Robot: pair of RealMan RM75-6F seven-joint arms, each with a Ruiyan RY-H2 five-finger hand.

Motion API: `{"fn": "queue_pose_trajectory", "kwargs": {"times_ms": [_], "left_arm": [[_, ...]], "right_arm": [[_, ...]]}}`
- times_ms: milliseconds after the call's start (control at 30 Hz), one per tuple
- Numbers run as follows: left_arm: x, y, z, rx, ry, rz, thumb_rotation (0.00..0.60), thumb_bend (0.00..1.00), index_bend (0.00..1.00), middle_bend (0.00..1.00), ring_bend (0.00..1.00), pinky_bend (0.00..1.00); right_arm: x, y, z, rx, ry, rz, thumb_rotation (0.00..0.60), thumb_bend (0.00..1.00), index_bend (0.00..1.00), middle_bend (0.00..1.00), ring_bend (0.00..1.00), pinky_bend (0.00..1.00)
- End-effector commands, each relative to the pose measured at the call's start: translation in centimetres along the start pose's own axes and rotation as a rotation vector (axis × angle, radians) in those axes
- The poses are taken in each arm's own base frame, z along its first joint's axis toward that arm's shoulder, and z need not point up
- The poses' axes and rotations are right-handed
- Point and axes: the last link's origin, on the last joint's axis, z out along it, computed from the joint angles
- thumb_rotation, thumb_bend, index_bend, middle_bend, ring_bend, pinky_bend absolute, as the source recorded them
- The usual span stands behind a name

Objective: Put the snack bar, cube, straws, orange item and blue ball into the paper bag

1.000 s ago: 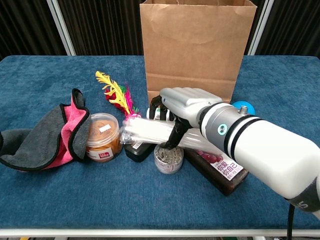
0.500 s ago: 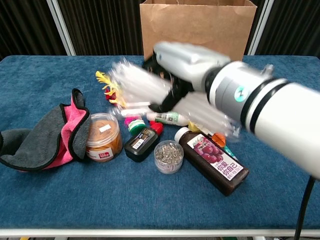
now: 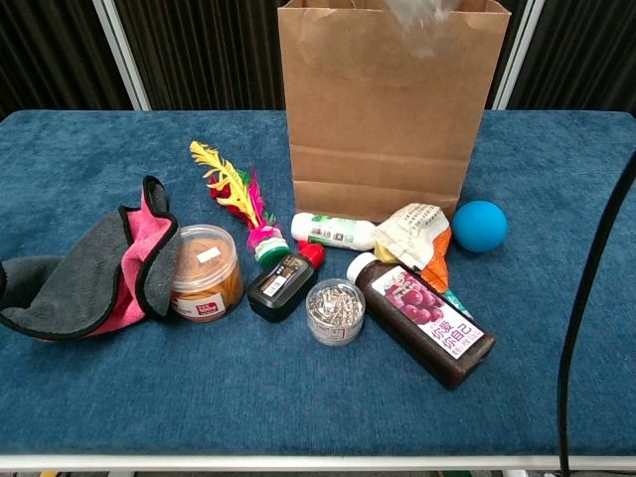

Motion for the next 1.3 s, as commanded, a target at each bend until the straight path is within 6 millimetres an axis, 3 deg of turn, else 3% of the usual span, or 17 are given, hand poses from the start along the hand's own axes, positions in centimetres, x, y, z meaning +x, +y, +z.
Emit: {"fn": "queue_pose_trajectory", "kwargs": {"times_ms": [33, 200, 400, 867, 1300], "left_arm": [[0.1, 0.0, 0.0, 0.002, -0.001, 0.001, 0.6, 0.24, 0.24, 0.23, 0.15, 0.24], [0.0, 0.0, 0.2, 0.001, -0.009, 0.003, 0.6, 0.24, 0.24, 0.23, 0.15, 0.24], [0.6, -0.1, 0.6, -0.001, -0.004, 0.015, 0.6, 0.24, 0.24, 0.23, 0.15, 0.24], [0.6, -0.5, 0.7, 0.007, -0.013, 0.032, 0.6, 0.24, 0.24, 0.23, 0.15, 0.24], [0.6, -0.9, 0.6, 0.013, -0.015, 0.034, 0.6, 0.24, 0.24, 0.23, 0.15, 0.24]], "right_arm": [[3.2, 1.3, 2.4, 0.021, 0.17, 0.072, 0.6, 0.25, 0.49, 0.52, 0.44, 0.59], [4.8, 4.0, 5.0, -0.01, 0.286, 0.089, 0.6, 0.25, 0.49, 0.52, 0.44, 0.59], [4.2, 7.8, 6.9, -0.051, 0.304, 0.156, 0.6, 0.24, 0.49, 0.52, 0.44, 0.59], [-0.7, 11.8, 6.4, -0.042, 0.305, 0.398, 0.6, 0.21, 0.49, 0.51, 0.44, 0.59], [-2.1, 14.6, 5.5, -0.047, 0.357, 0.47, 0.6, 0.19, 0.49, 0.51, 0.45, 0.59]]}}
